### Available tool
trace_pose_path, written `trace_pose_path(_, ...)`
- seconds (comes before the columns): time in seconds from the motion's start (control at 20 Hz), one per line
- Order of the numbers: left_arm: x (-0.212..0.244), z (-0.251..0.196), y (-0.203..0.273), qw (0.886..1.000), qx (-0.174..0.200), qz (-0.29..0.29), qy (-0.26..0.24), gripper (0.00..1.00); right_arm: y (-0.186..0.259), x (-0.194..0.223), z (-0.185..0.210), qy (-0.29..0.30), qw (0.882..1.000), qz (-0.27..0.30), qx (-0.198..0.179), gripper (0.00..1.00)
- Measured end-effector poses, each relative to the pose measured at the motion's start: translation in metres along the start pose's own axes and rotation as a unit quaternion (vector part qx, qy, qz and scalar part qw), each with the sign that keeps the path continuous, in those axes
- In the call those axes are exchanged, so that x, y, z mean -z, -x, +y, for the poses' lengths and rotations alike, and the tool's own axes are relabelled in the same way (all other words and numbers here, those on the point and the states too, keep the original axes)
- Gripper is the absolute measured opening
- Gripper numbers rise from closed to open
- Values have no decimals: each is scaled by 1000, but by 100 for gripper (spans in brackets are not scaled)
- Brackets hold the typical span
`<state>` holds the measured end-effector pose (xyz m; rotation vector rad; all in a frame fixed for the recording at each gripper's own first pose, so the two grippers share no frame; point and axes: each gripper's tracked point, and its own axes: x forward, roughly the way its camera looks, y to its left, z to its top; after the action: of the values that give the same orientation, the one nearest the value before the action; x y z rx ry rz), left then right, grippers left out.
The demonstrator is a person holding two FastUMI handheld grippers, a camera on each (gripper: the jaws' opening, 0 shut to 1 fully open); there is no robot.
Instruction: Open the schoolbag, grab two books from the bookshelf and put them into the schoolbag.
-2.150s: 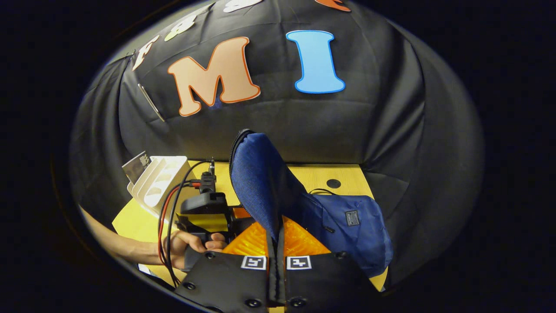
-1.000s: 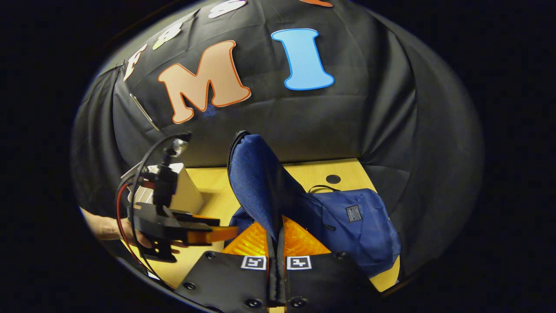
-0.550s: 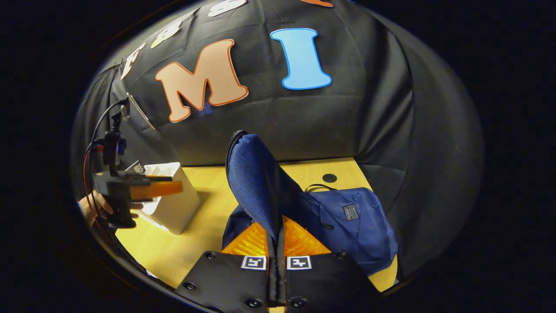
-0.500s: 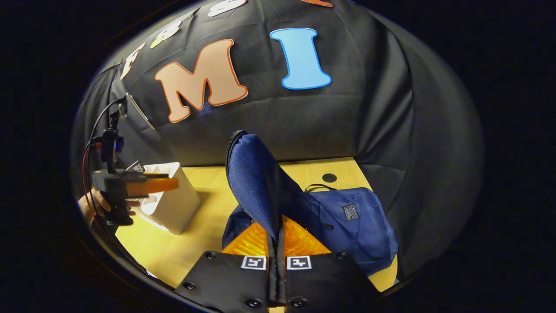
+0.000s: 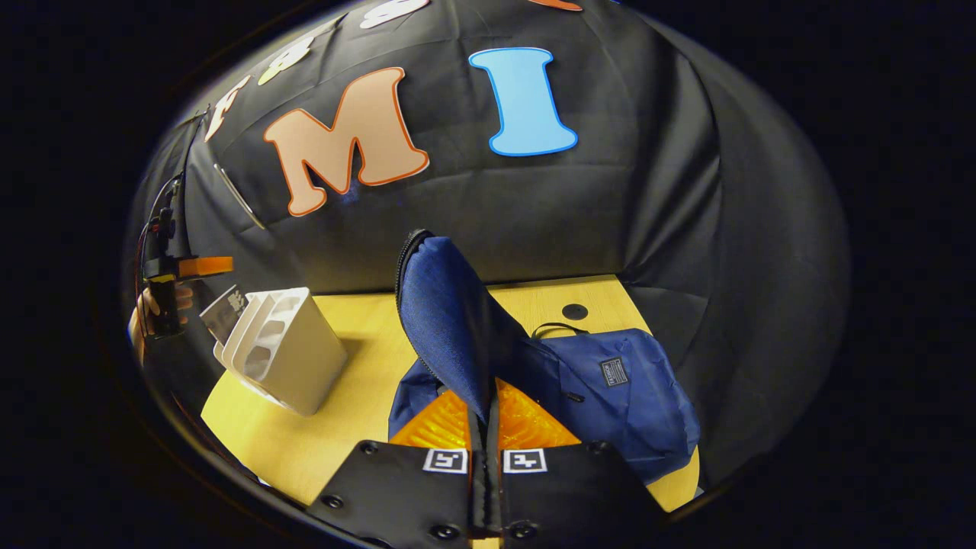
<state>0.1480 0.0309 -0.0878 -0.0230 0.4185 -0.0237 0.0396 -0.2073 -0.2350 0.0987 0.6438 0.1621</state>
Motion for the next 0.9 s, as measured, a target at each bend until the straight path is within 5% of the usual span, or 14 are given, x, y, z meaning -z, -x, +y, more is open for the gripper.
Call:
trace_pose_path(0.4, 19, 120, 2, 998, -51, 42, -23, 92, -2, -1, 2, 8, 1000, 9, 7, 1)
trace_pose_path(0.9, 97, 157, -40, 987, -45, 154, 24, 93, -3, -2, 6, 29, 999, 22, 13, 4)
